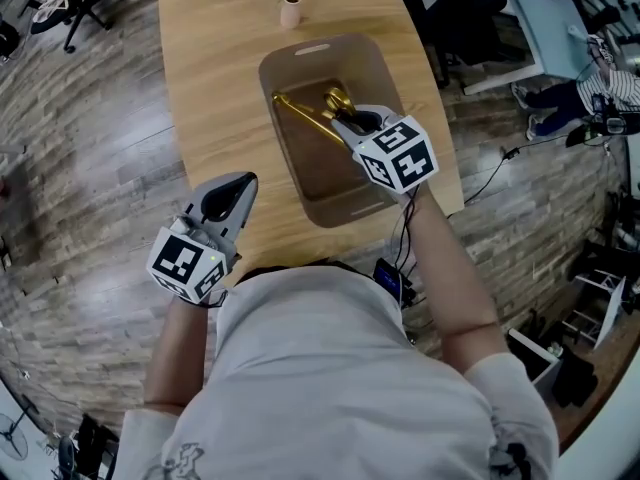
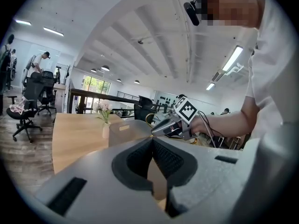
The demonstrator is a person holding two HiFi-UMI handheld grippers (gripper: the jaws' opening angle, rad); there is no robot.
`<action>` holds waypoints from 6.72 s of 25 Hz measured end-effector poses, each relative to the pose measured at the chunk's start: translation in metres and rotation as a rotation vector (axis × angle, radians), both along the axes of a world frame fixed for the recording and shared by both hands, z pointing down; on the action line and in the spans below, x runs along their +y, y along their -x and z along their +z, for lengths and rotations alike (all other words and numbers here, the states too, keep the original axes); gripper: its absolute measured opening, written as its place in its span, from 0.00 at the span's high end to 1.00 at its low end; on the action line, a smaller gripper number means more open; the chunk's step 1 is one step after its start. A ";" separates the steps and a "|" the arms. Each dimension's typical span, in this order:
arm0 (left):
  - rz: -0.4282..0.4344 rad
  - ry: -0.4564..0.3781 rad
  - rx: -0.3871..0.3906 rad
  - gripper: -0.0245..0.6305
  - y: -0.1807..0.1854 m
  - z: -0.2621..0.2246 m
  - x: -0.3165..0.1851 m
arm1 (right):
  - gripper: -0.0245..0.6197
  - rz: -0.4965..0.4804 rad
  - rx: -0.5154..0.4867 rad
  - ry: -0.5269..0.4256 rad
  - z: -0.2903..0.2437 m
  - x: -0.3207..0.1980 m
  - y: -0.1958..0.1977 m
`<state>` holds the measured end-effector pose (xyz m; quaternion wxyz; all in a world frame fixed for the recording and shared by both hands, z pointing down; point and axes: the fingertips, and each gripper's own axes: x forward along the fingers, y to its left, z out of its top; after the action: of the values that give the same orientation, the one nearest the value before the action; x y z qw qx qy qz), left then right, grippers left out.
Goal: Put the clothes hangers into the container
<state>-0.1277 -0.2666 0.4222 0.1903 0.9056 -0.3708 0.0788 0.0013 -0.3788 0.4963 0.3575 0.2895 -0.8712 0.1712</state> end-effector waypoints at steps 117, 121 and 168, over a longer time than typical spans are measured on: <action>0.102 -0.178 -0.044 0.95 -0.014 -0.062 0.192 | 0.95 0.189 -0.355 -0.393 -0.122 0.277 -0.031; 0.126 -0.180 -0.027 0.95 0.011 -0.061 0.207 | 0.95 0.222 -0.335 -0.409 -0.122 0.297 -0.017; 0.083 -0.194 -0.037 0.95 -0.142 -0.067 0.344 | 0.95 0.130 -0.363 -0.464 -0.125 0.466 -0.165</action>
<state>0.0139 0.0772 0.3556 0.0917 0.9327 -0.3423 0.0670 0.1659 0.0873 0.3712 0.1086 0.3834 -0.9163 0.0392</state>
